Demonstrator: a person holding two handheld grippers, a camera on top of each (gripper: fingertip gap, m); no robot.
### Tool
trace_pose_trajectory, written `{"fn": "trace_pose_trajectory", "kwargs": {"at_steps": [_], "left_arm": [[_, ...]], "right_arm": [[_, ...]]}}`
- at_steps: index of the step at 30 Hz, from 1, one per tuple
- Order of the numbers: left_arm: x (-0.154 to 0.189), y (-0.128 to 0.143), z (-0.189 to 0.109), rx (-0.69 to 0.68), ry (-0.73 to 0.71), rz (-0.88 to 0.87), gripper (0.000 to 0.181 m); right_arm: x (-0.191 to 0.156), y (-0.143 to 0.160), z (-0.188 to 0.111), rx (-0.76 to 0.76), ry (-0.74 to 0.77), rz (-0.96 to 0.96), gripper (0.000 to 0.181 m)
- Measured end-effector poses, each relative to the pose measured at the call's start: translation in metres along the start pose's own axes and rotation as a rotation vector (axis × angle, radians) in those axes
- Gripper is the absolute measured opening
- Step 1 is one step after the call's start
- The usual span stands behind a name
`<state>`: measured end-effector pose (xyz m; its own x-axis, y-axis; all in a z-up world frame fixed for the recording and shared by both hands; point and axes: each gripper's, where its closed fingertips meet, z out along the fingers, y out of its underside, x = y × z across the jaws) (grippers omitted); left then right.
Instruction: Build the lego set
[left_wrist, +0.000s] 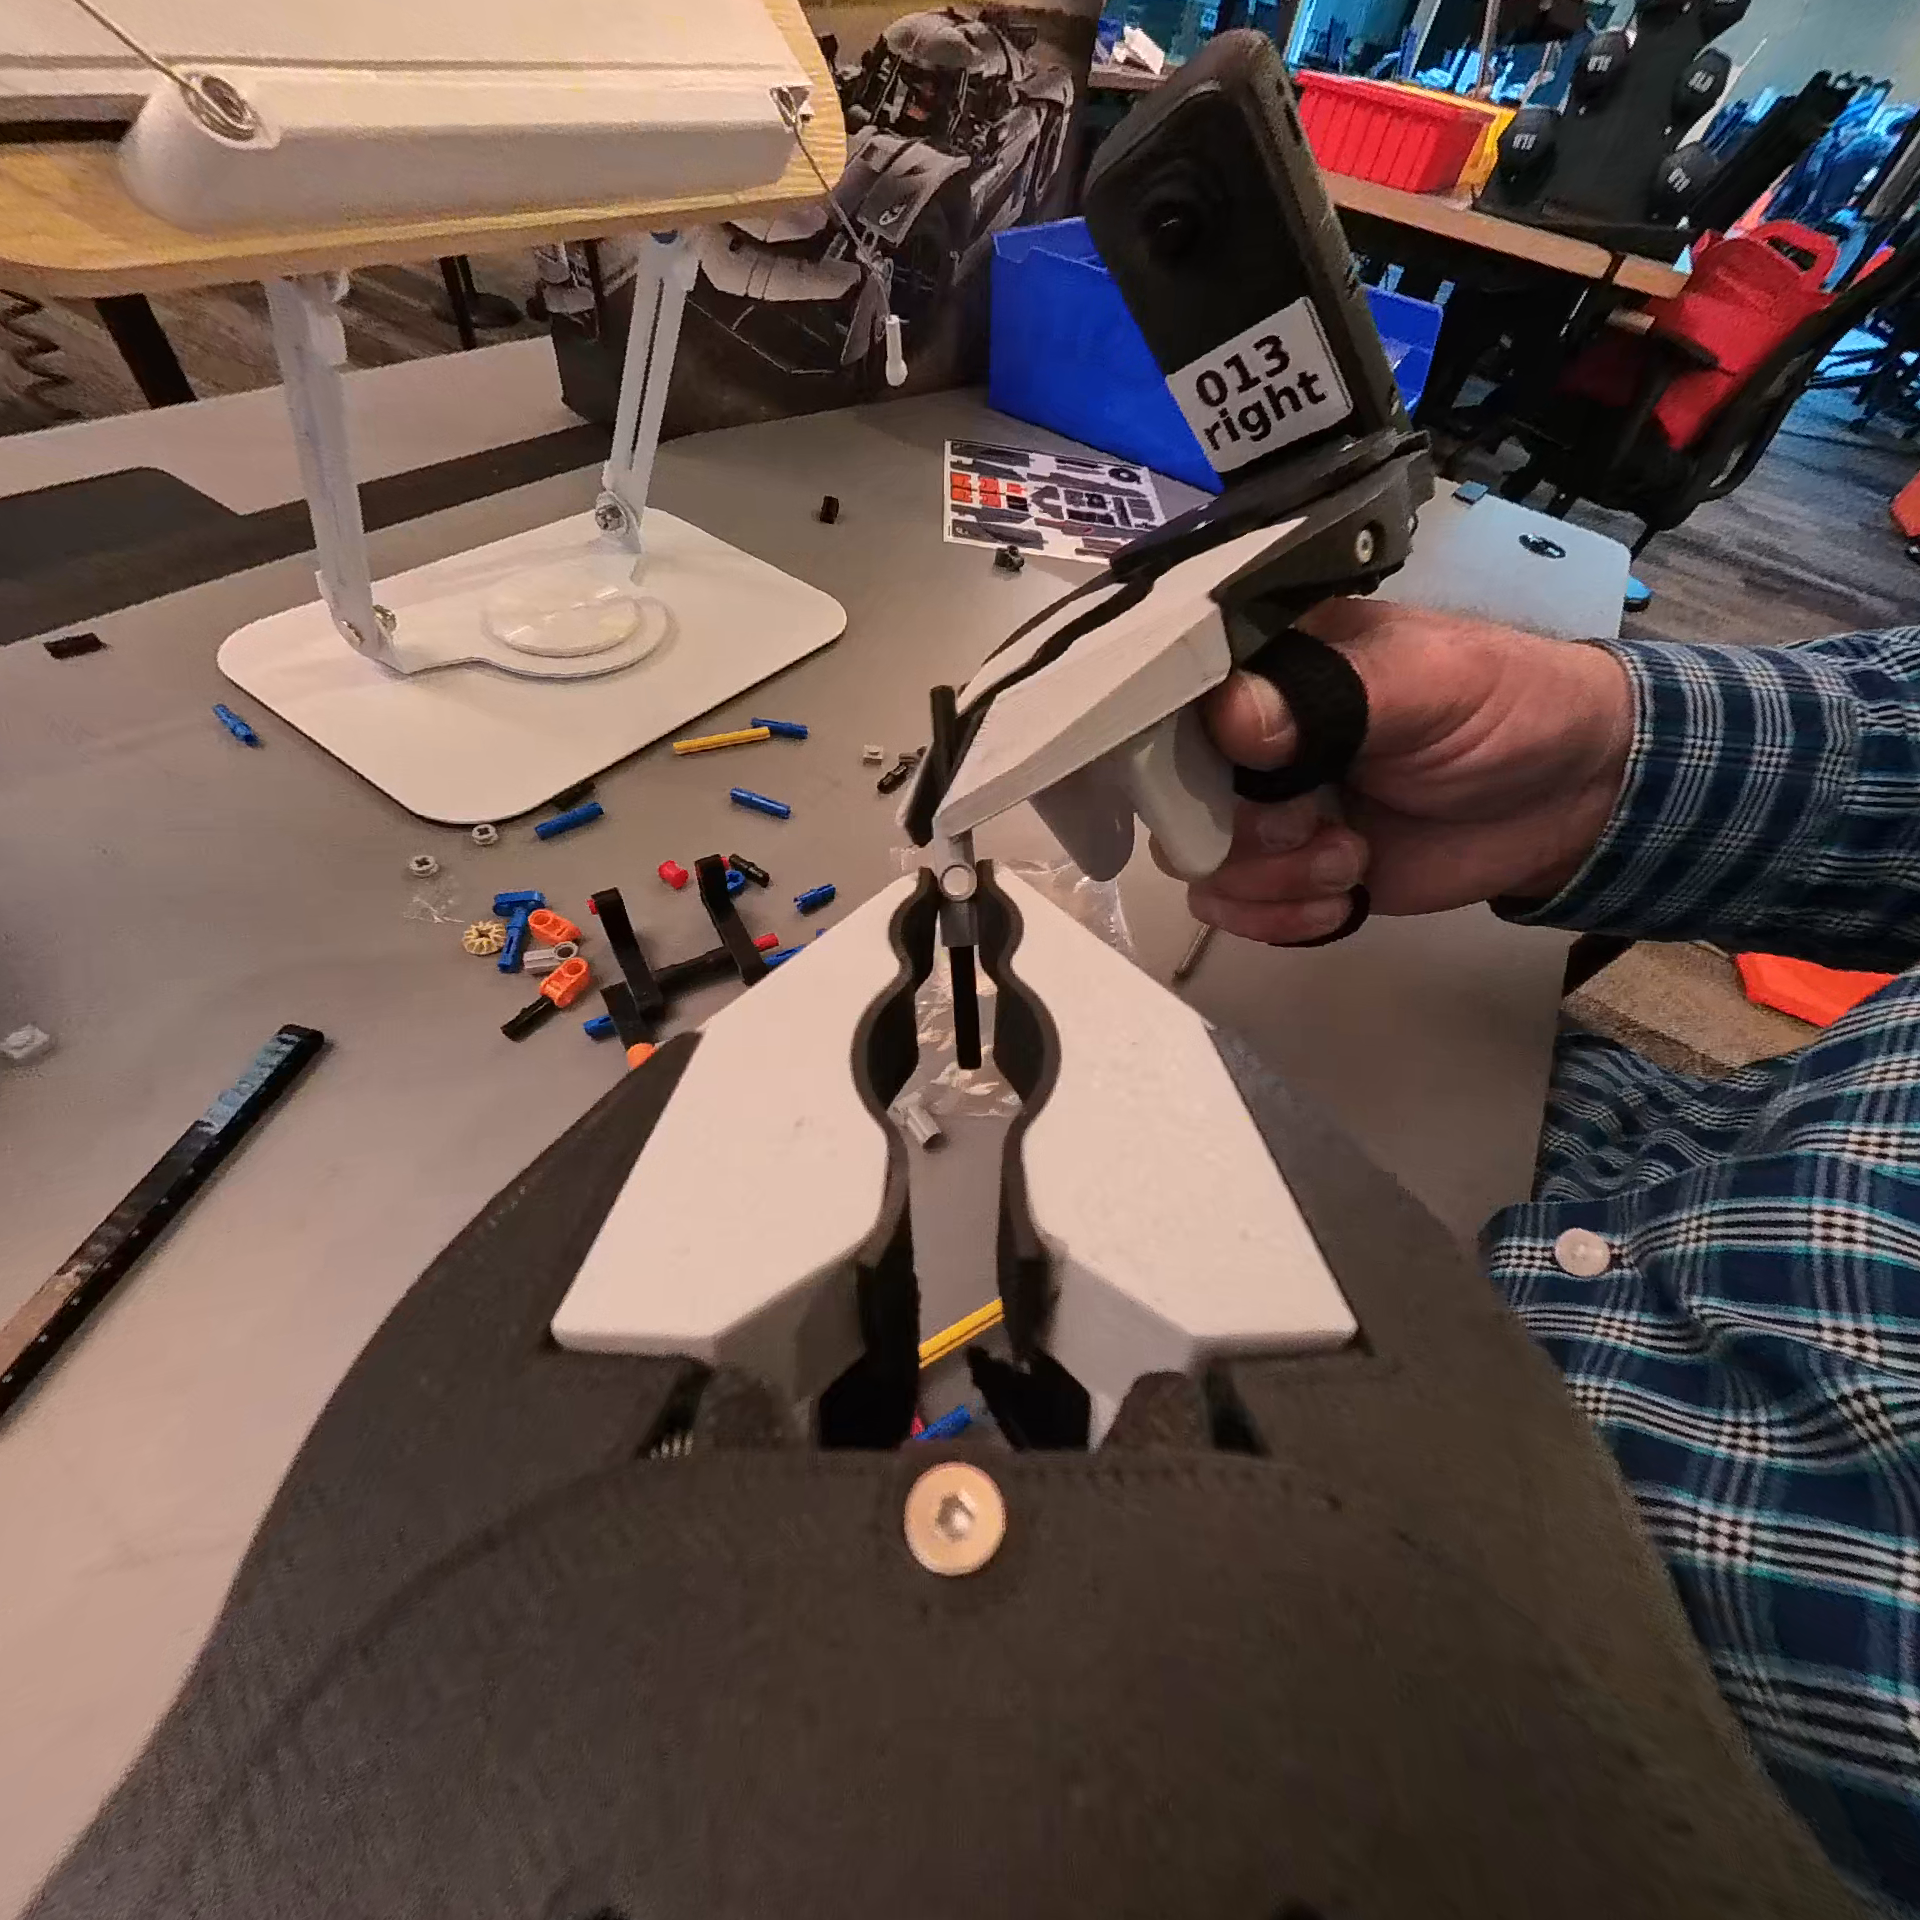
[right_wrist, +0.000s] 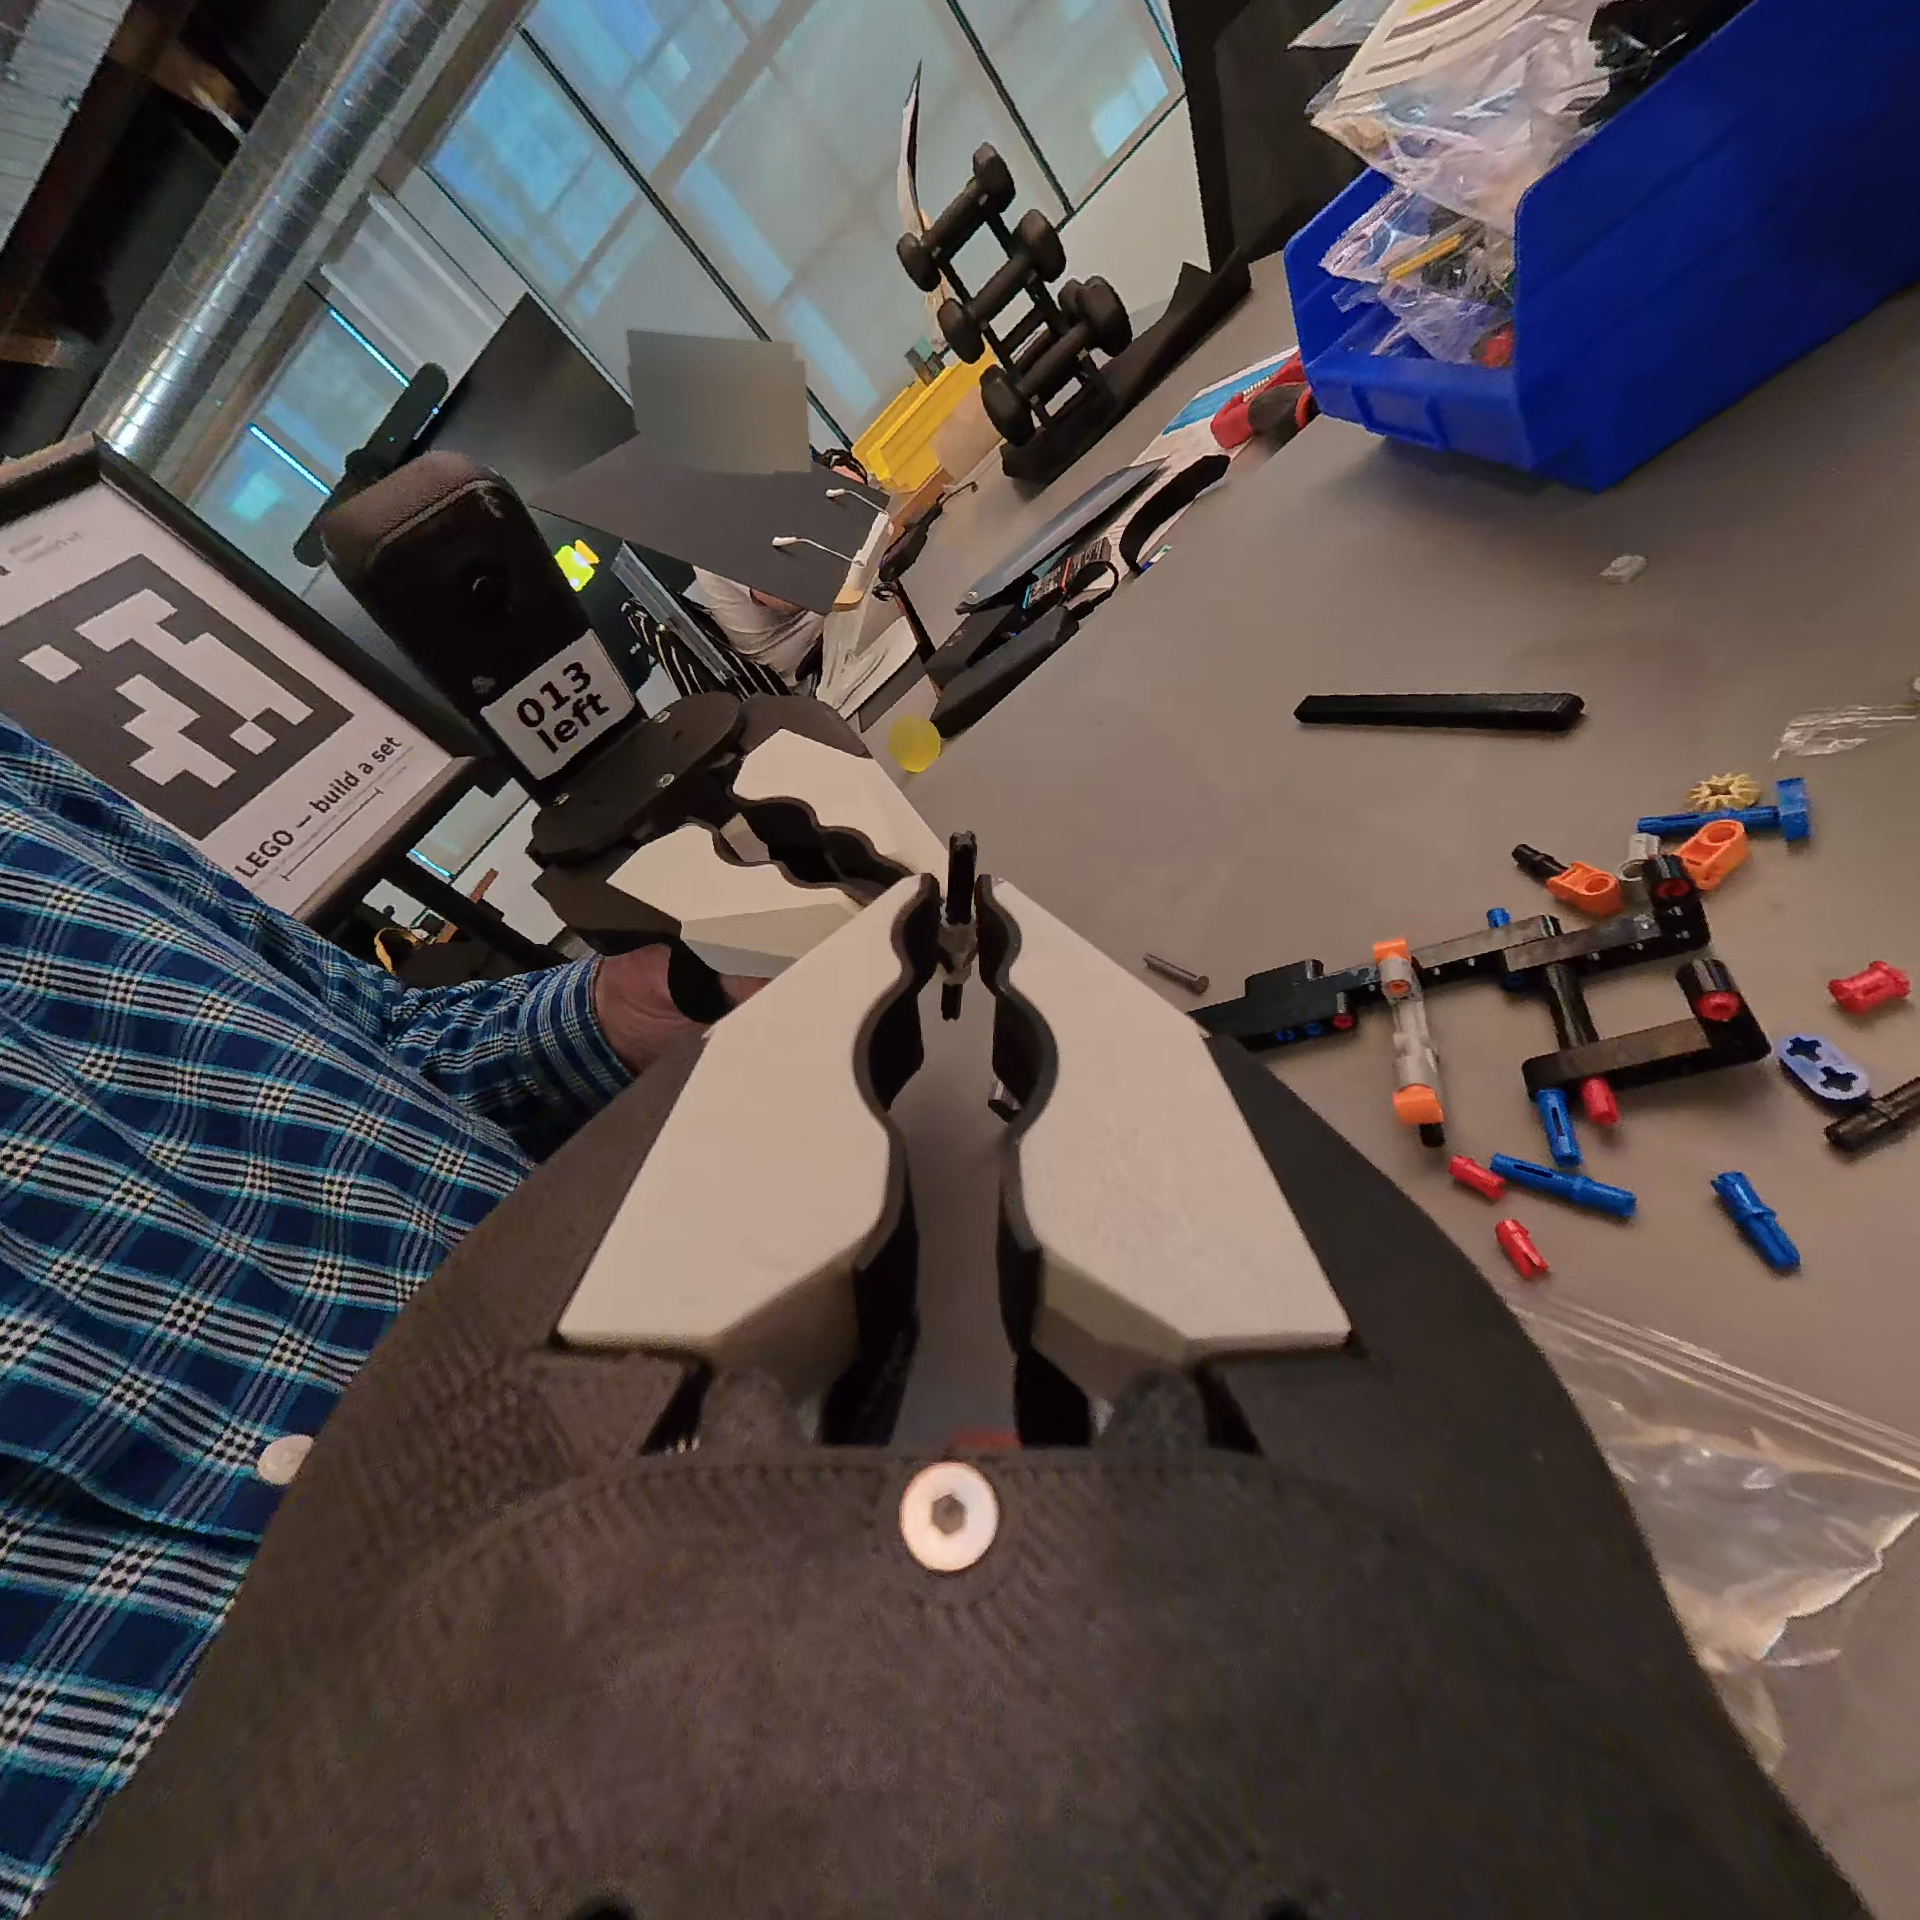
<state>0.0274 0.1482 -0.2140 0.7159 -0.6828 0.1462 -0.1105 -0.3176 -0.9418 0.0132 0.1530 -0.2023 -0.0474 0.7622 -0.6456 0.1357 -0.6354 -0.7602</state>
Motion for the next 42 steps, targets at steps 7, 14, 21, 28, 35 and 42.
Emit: {"fn": "trace_pose_trajectory", "kwargs": {"at_steps": [7, 14, 21, 28, 35, 42], "left_arm": [[0.0, -0.001, 0.0, 0.013, 0.017, -0.02, 0.005], [-0.001, -0.002, 0.0, 0.019, 0.014, -0.013, 0.005], [-0.003, -0.002, 0.002, 0.018, 0.013, -0.044, 0.004], [-0.003, -0.007, -0.001, 0.066, 0.059, -0.133, 0.004], [0.0, -0.012, -0.002, 0.099, 0.107, -0.195, 0.005], [0.005, -0.011, -0.001, 0.099, 0.15, -0.217, 0.005]], "right_arm": [[0.0, -0.001, 0.0, 0.009, -0.004, 0.008, 0.004], [0.002, -0.003, -0.001, 0.02, 0.008, 0.014, 0.003], [0.006, -0.006, -0.001, 0.054, 0.024, 0.053, 0.005], [0.005, -0.014, -0.009, 0.065, 0.014, 0.022, 0.018], [0.0, -0.011, -0.006, 0.065, -0.026, 0.016, 0.013], [-0.007, -0.011, -0.009, 0.052, -0.046, -0.02, 0.001]]}}
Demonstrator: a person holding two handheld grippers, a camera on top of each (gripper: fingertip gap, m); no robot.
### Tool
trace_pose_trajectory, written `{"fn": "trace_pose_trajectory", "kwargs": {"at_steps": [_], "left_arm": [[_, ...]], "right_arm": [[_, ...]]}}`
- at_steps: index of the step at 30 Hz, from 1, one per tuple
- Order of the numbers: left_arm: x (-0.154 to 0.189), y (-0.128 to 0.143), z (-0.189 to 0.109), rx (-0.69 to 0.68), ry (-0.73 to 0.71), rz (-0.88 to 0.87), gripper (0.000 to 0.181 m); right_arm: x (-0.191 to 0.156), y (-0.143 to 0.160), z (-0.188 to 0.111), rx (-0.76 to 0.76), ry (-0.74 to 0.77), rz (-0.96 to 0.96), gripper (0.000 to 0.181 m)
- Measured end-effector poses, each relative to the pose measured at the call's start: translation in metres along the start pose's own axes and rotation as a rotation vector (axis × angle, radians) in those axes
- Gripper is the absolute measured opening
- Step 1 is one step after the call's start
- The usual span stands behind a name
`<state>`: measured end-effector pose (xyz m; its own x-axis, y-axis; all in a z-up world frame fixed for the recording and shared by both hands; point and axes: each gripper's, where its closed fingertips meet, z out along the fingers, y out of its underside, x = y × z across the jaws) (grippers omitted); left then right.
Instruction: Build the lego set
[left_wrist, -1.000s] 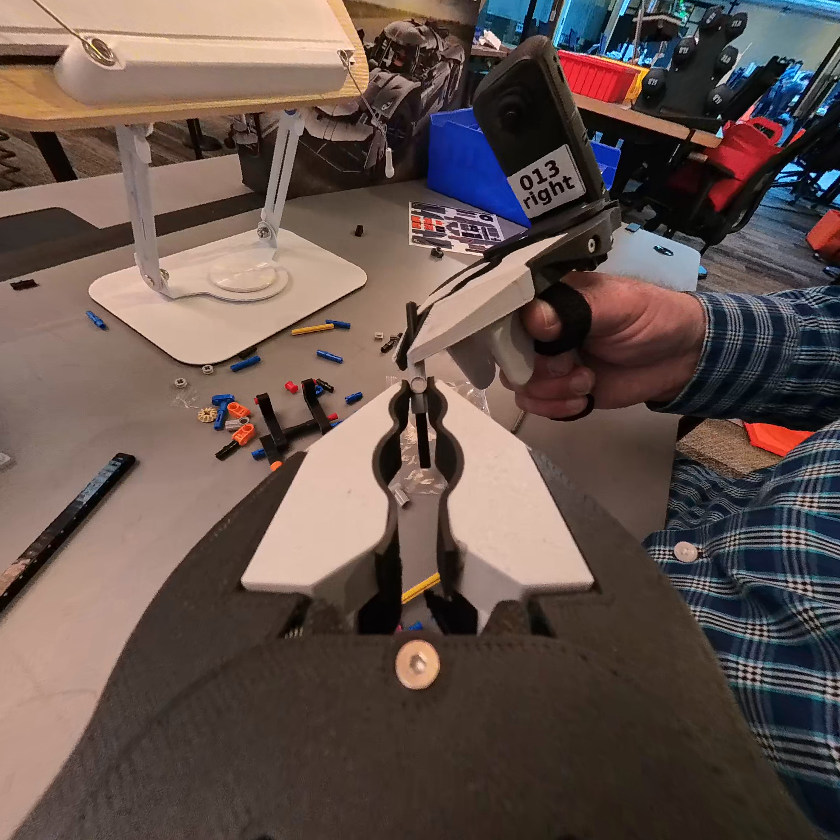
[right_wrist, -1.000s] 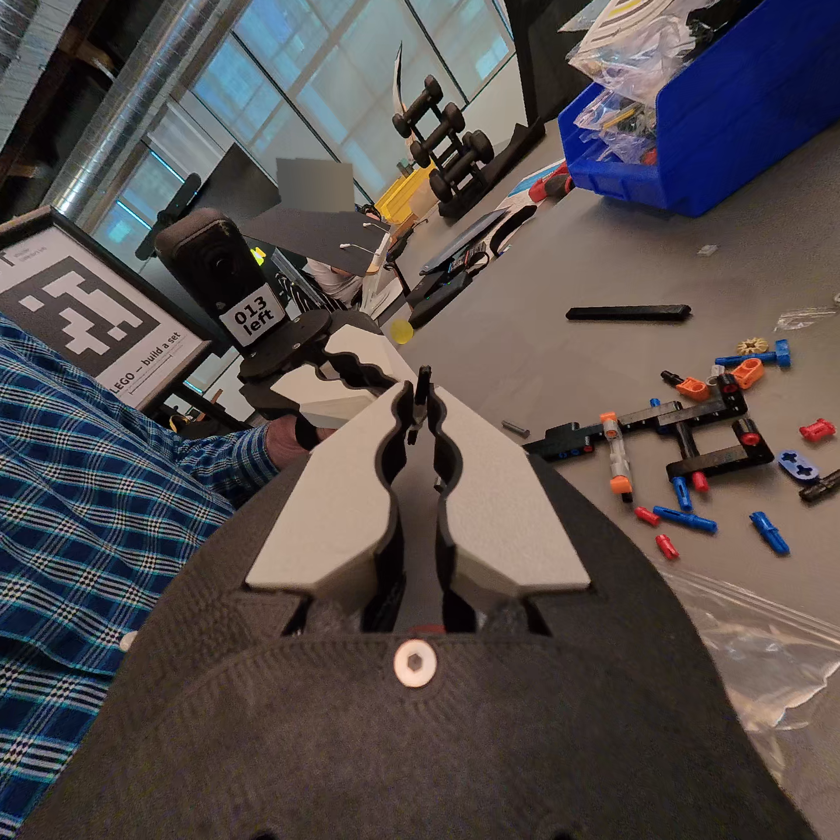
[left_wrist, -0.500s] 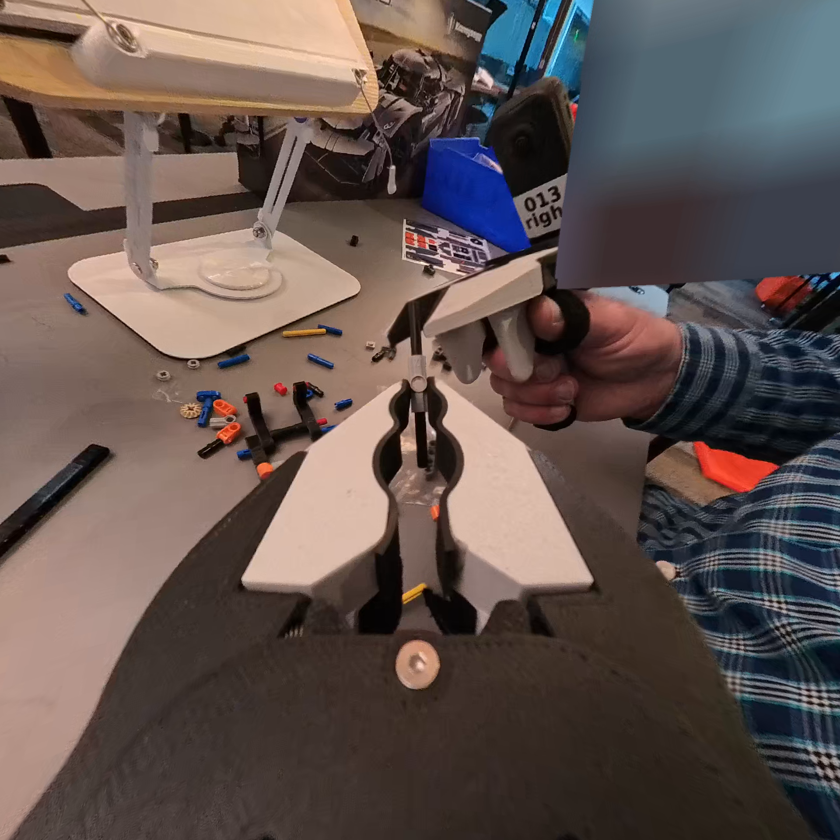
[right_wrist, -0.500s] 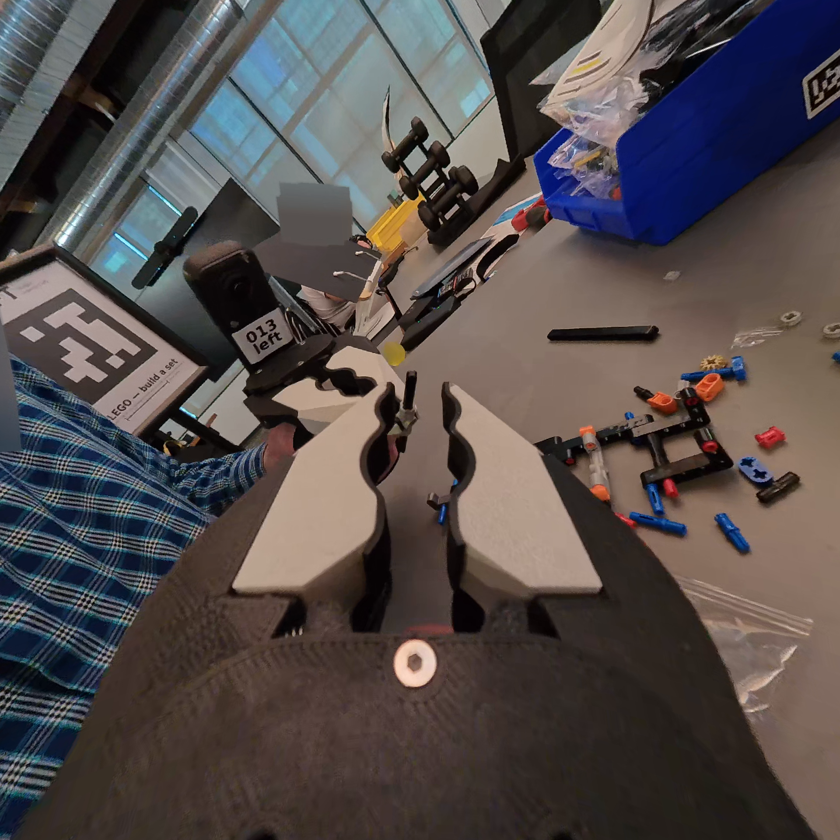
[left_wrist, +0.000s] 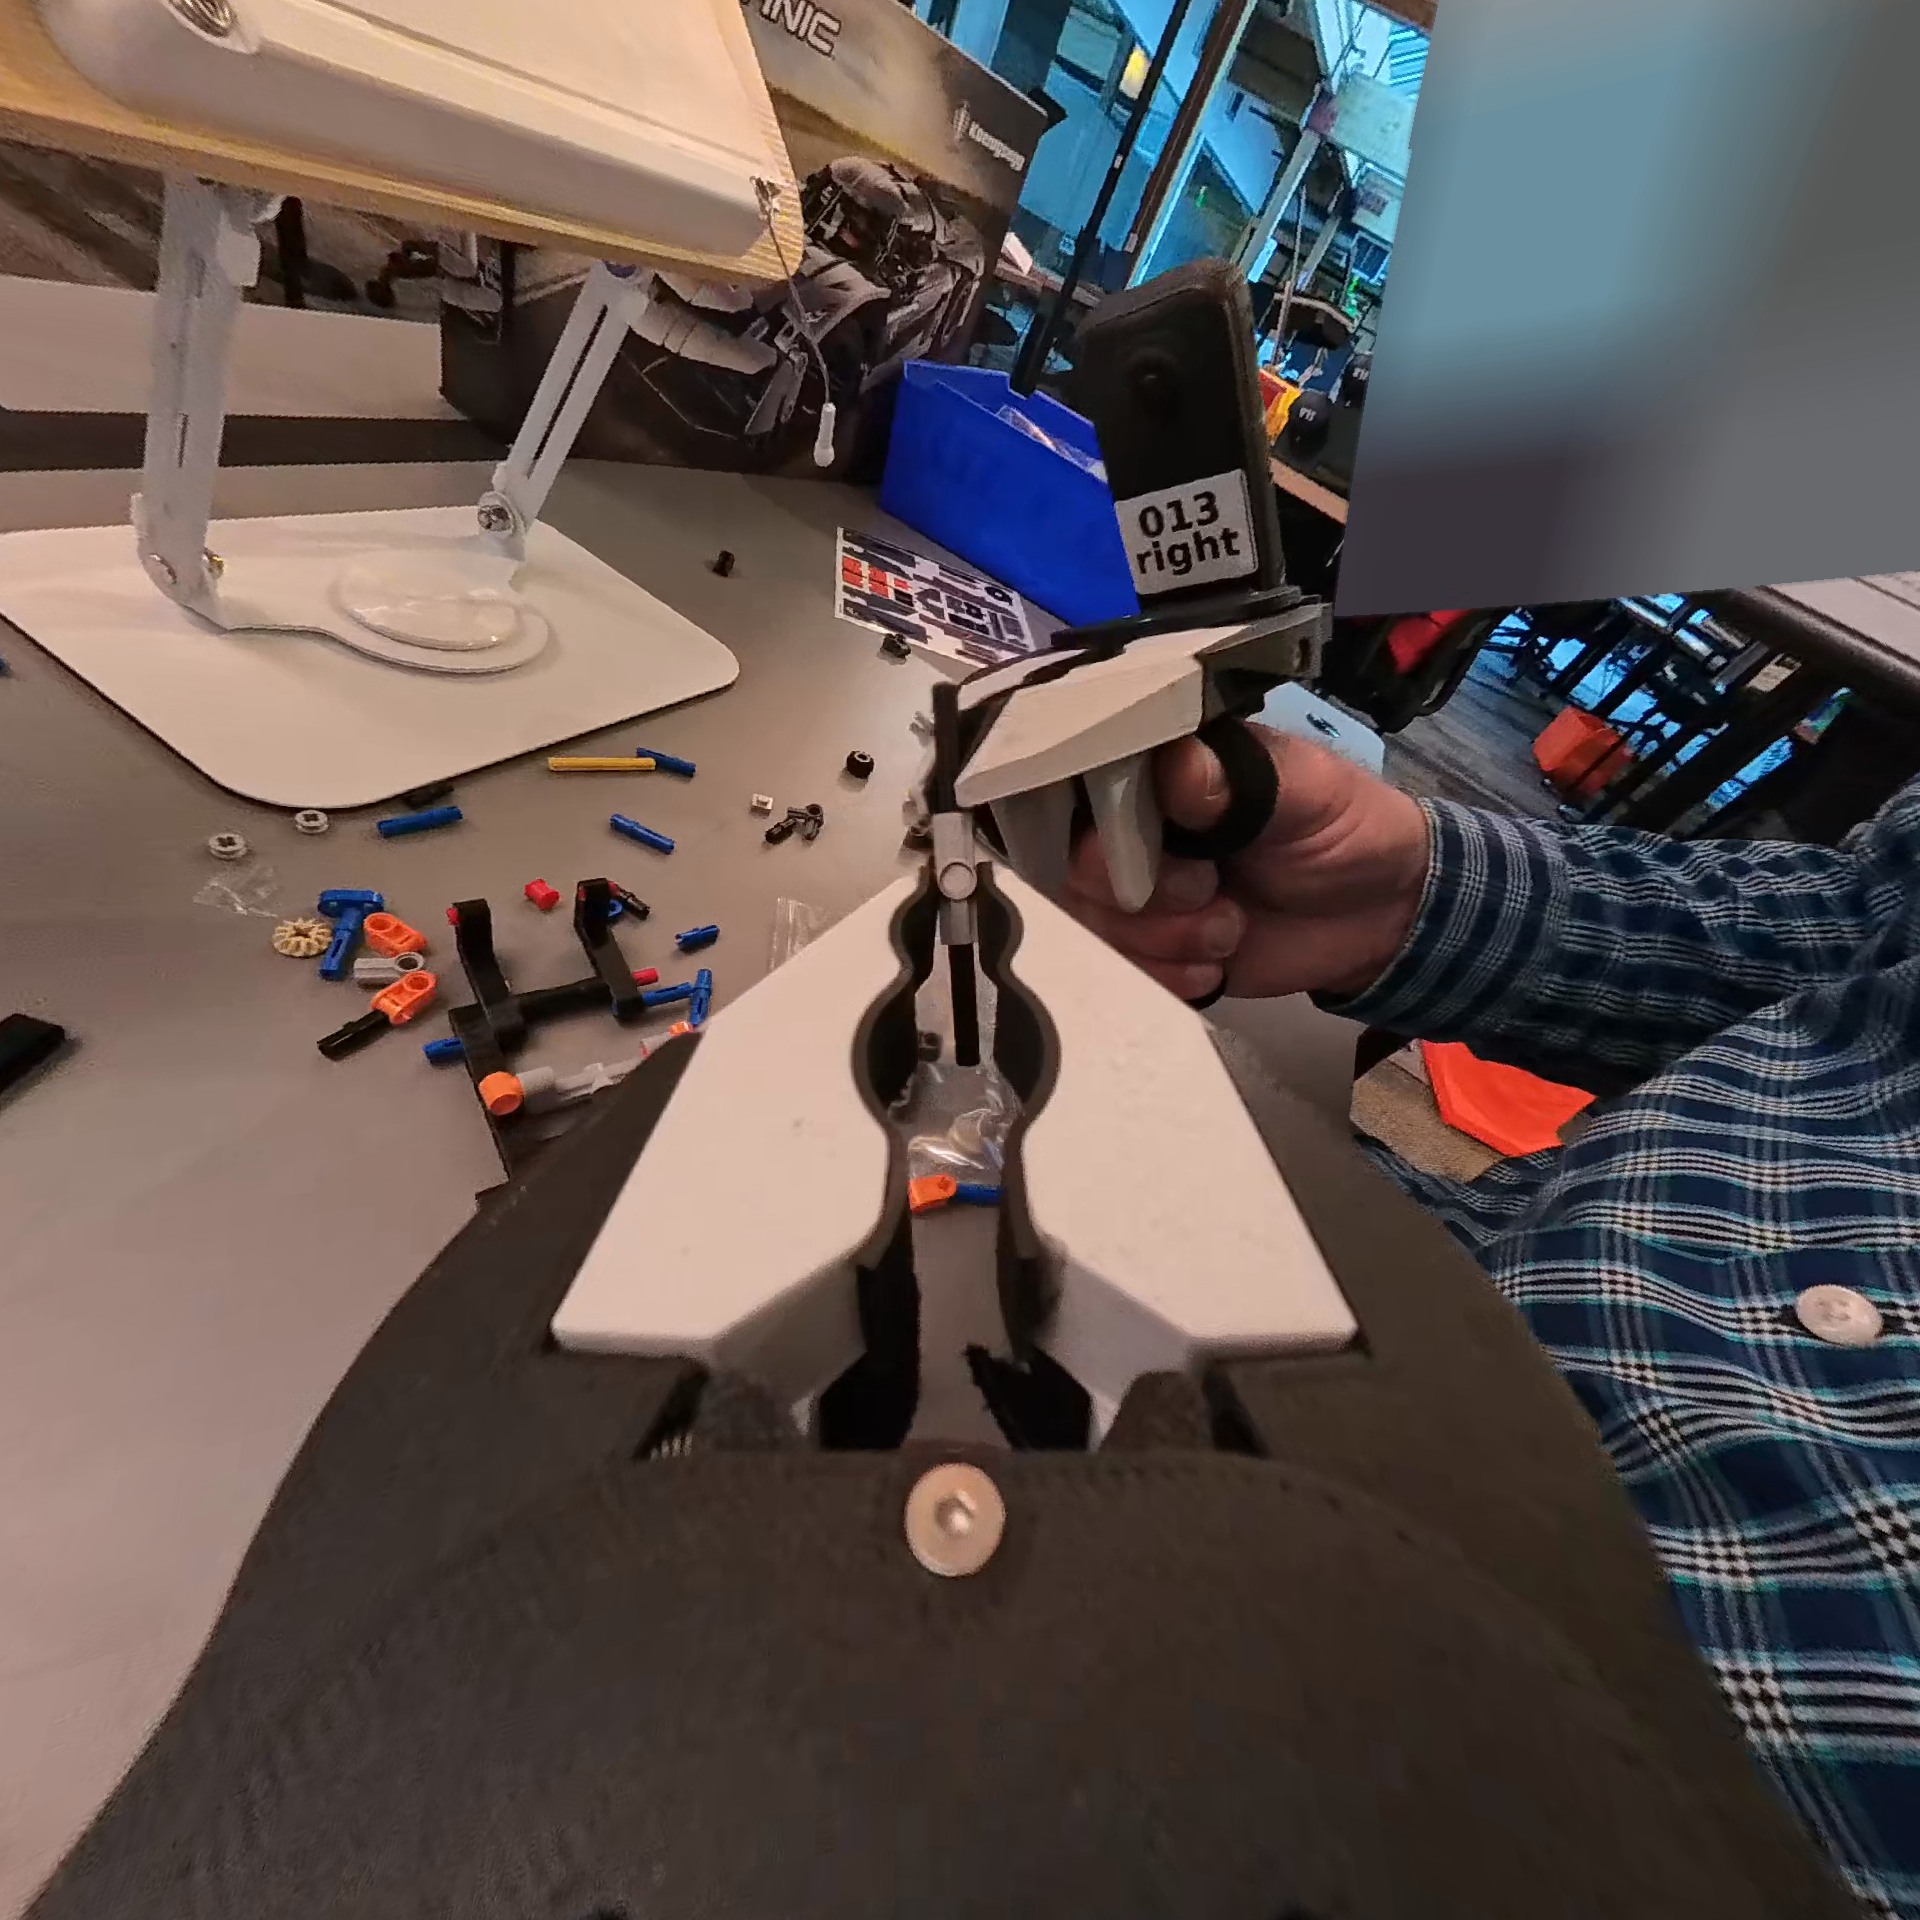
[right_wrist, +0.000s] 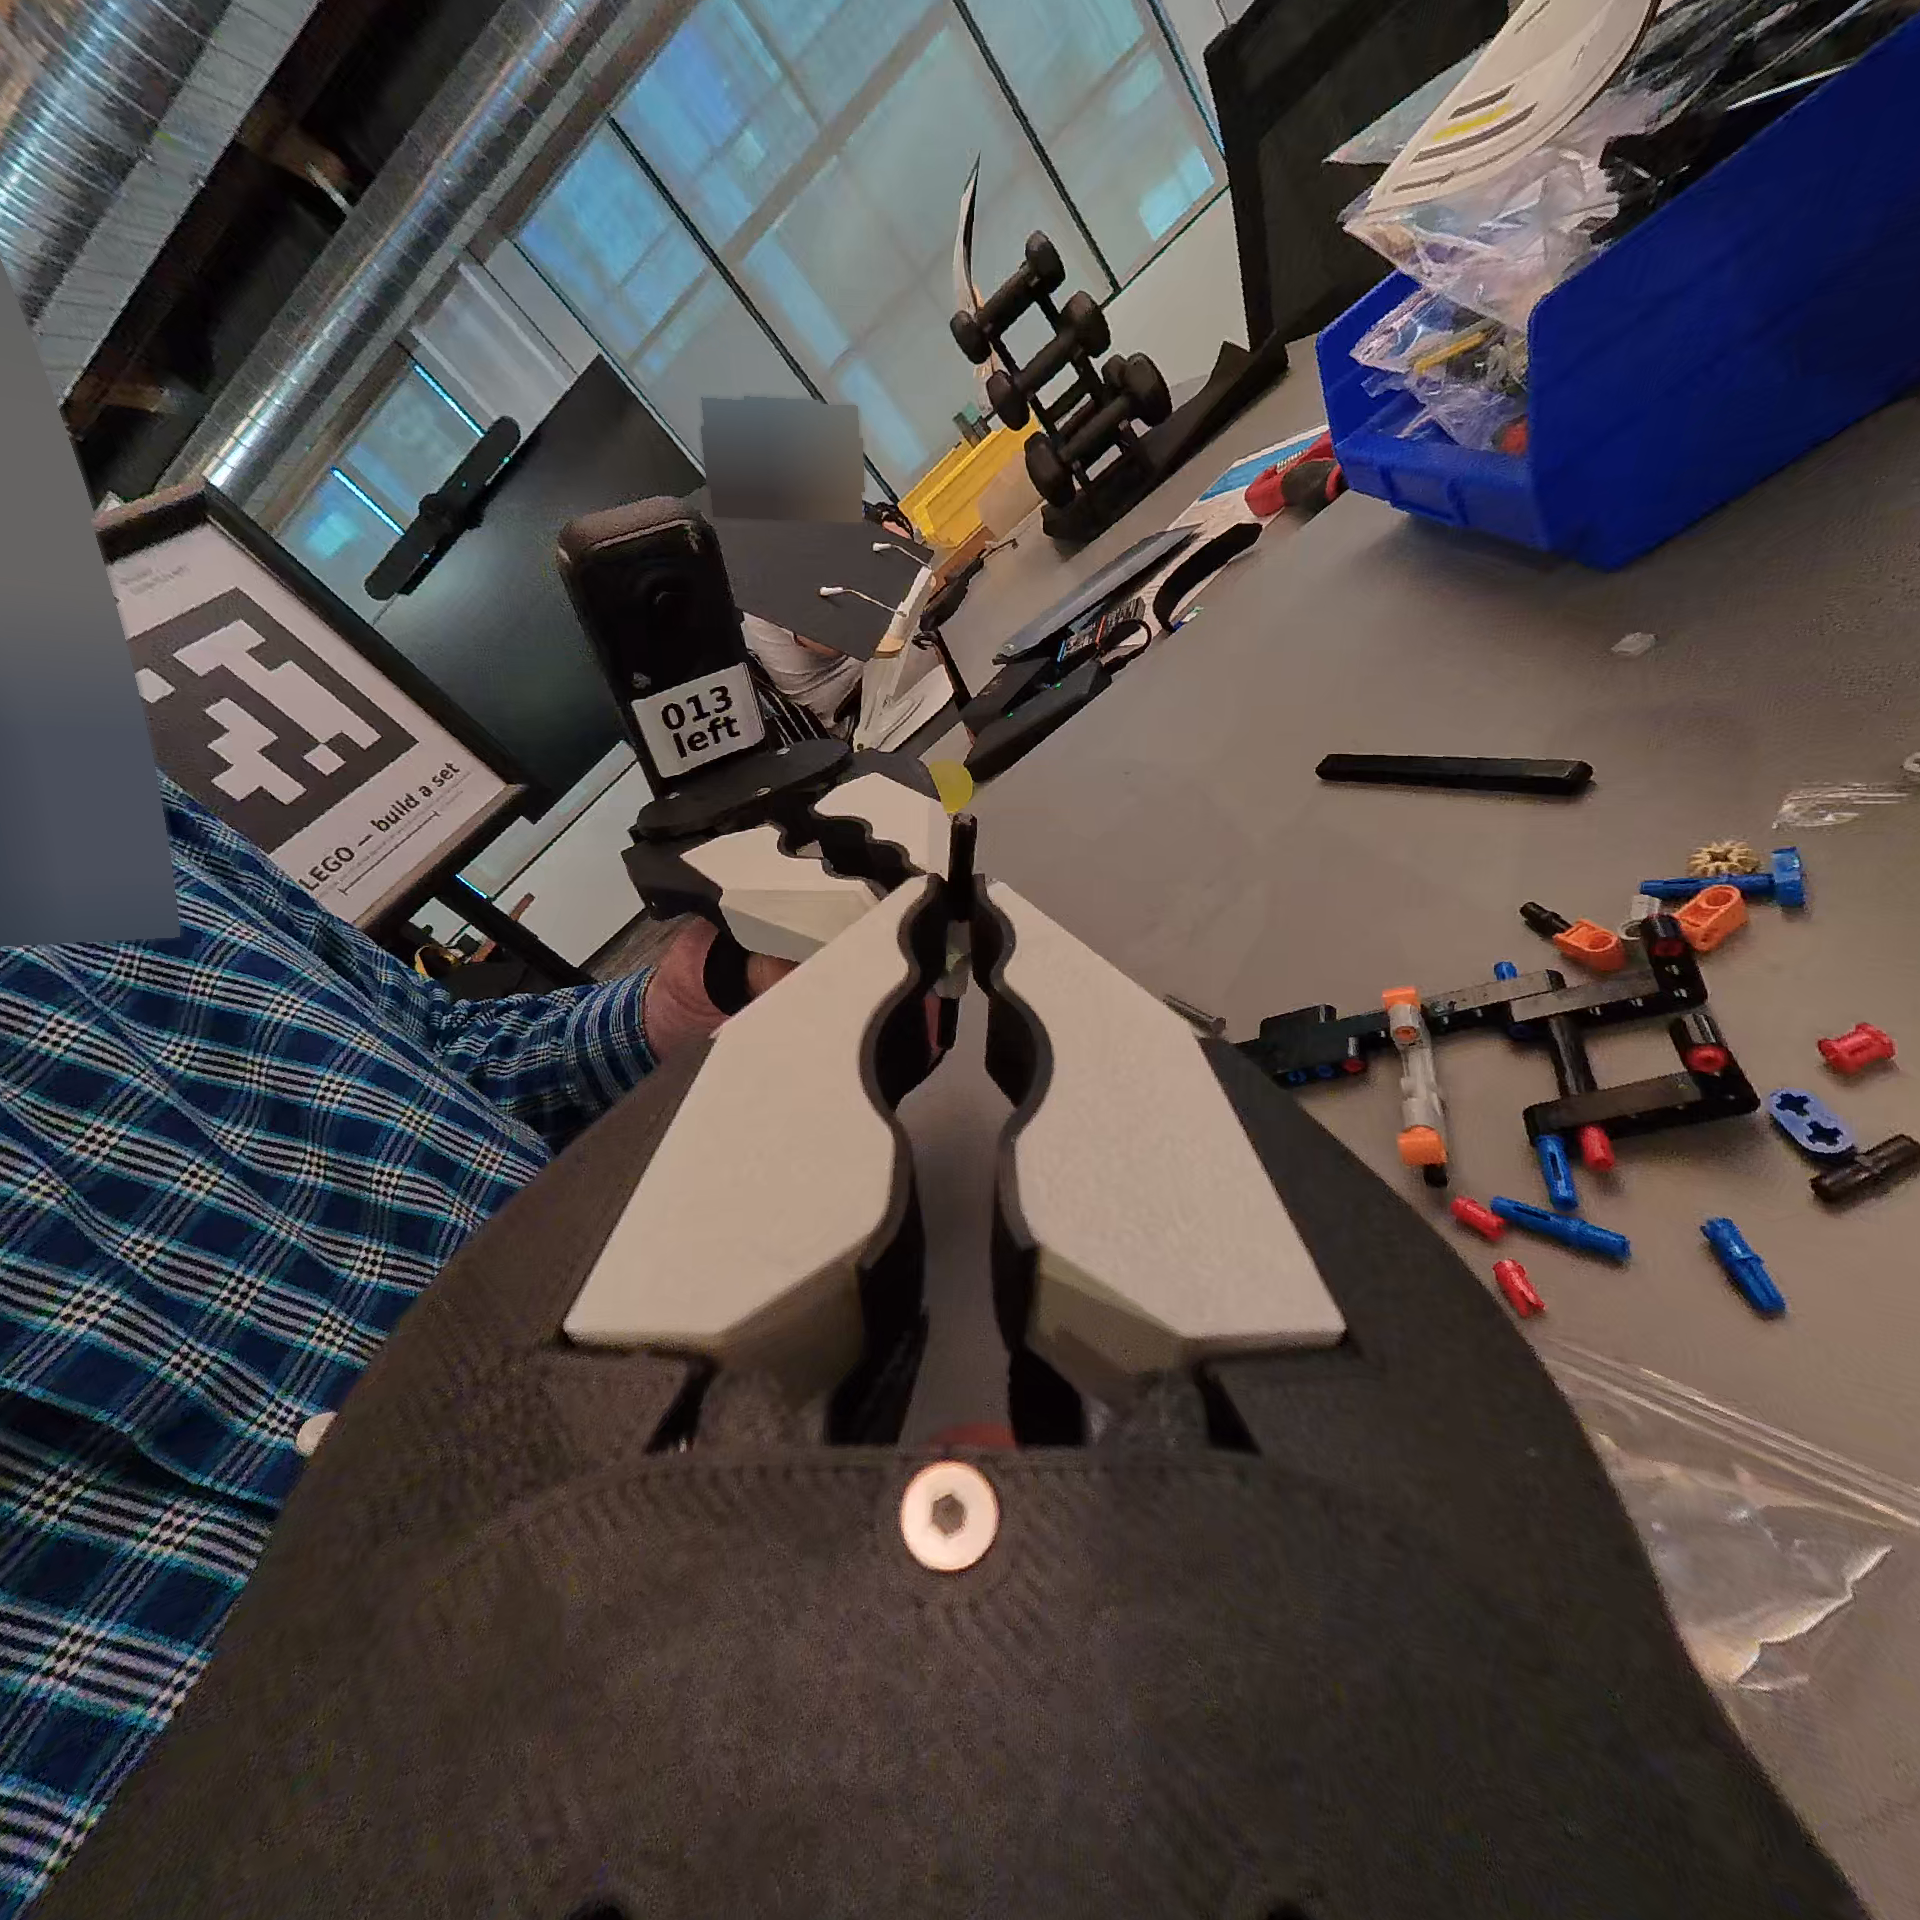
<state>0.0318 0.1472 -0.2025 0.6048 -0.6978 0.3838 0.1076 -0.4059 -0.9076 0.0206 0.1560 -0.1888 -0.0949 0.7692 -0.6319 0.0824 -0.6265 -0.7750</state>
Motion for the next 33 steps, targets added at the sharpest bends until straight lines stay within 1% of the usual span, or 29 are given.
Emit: {"fn": "trace_pose_trajectory", "kwargs": {"at_steps": [4, 8, 13, 15, 17, 21, 25, 28, 30, 33], "left_arm": [[0.001, -0.001, -0.001, 0.01, 0.014, -0.002, 0.006], [0.0, -0.004, -0.003, 0.009, 0.0, 0.034, 0.019], [-0.005, 0.001, -0.004, -0.028, -0.024, 0.063, 0.026], [-0.004, 0.004, -0.002, -0.046, -0.027, 0.083, 0.022], [0.001, 0.008, 0.001, -0.065, -0.015, 0.099, 0.004], [0.002, 0.008, 0.001, -0.071, -0.025, 0.122, 0.002], [0.004, 0.006, -0.001, -0.052, 0.021, 0.026, 0.002], [0.009, 0.004, -0.001, -0.034, 0.086, -0.054, 0.001], [0.014, 0.004, 0.0, -0.028, 0.138, -0.107, 0.001], [0.019, 0.003, 0.0, -0.018, 0.192, -0.163, 0.002]], "right_arm": [[-0.001, -0.001, -0.001, 0.012, 0.005, 0.0, 0.001], [0.002, -0.006, -0.006, 0.033, 0.024, 0.005, 0.001], [0.003, -0.01, -0.01, 0.051, 0.033, 0.005, 0.001], [0.003, -0.01, -0.009, 0.055, 0.029, 0.011, 0.001], [0.0, -0.01, -0.007, 0.052, 0.024, 0.009, 0.001], [-0.002, -0.01, -0.007, 0.056, 0.015, 0.01, 0.001], [-0.005, -0.012, -0.006, 0.067, 0.001, 0.006, 0.001], [-0.007, -0.013, -0.005, 0.071, -0.004, -0.005, 0.002], [-0.007, -0.014, -0.005, 0.07, -0.003, -0.01, 0.008], [-0.011, -0.013, -0.005, 0.066, -0.022, -0.022, 0.003]]}}
